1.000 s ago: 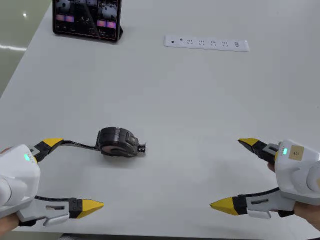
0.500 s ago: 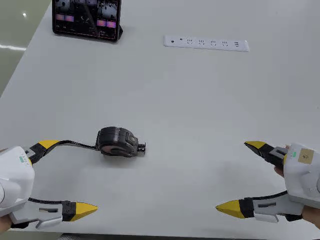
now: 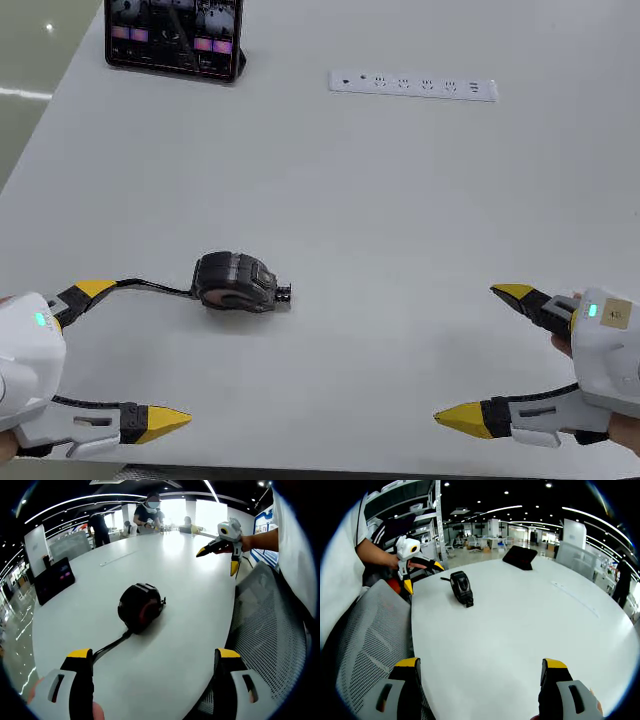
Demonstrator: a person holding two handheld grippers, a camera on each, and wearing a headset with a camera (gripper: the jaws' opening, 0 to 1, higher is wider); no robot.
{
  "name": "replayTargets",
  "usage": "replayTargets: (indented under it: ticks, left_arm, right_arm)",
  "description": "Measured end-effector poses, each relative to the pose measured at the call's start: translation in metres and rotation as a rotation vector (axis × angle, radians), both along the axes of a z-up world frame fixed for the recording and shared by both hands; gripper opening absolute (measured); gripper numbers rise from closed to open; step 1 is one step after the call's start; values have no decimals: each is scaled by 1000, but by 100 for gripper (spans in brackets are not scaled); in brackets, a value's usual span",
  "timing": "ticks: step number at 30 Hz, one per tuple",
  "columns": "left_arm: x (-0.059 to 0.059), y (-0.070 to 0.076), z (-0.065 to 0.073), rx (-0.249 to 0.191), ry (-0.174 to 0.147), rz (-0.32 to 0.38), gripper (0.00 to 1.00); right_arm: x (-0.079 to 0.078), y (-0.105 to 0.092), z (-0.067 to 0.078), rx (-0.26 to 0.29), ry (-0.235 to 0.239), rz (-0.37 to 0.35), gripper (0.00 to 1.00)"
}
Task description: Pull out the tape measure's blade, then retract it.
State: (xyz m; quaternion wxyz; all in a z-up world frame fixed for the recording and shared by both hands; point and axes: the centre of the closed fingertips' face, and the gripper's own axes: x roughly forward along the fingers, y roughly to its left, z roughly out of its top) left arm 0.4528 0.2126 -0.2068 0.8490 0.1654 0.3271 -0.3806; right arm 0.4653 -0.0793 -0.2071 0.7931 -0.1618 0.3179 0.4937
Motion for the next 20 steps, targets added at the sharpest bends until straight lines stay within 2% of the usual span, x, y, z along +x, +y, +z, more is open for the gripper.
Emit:
replayTargets:
  ticks: [3,4,6,7,8,10,11,20]
  left_arm:
    - [1,2,-1,8,-1,3,99]
    - [0,3,-2,5,13,8,99]
    - [2,4,-1,3,0,14,99]
    - [0,2,-1,-2,14,12,99]
    - [2,3,0,0,2,21,99]
    - [0,2,-2,-12,27,16,99]
    - [2,3,-1,-4,8,20,99]
    - [1,0,-1,-7,9,9,99]
  right_arm:
    - [-2,-1,-2,-3,6,0,99]
    - [-2,-1,-2,-4,7,0,99]
    - [-2,-1,-3,-3,9,-2,99]
    - [-2,-1,-3,-4,9,-2,99]
    - [-3,-1,-2,-3,10,-3,99]
    - [-3,-1,-3,-2,11,-3,99]
    - [-3,-1,-3,-2,12,-3,99]
    - [-5,-1,-4,-4,17,-4,99]
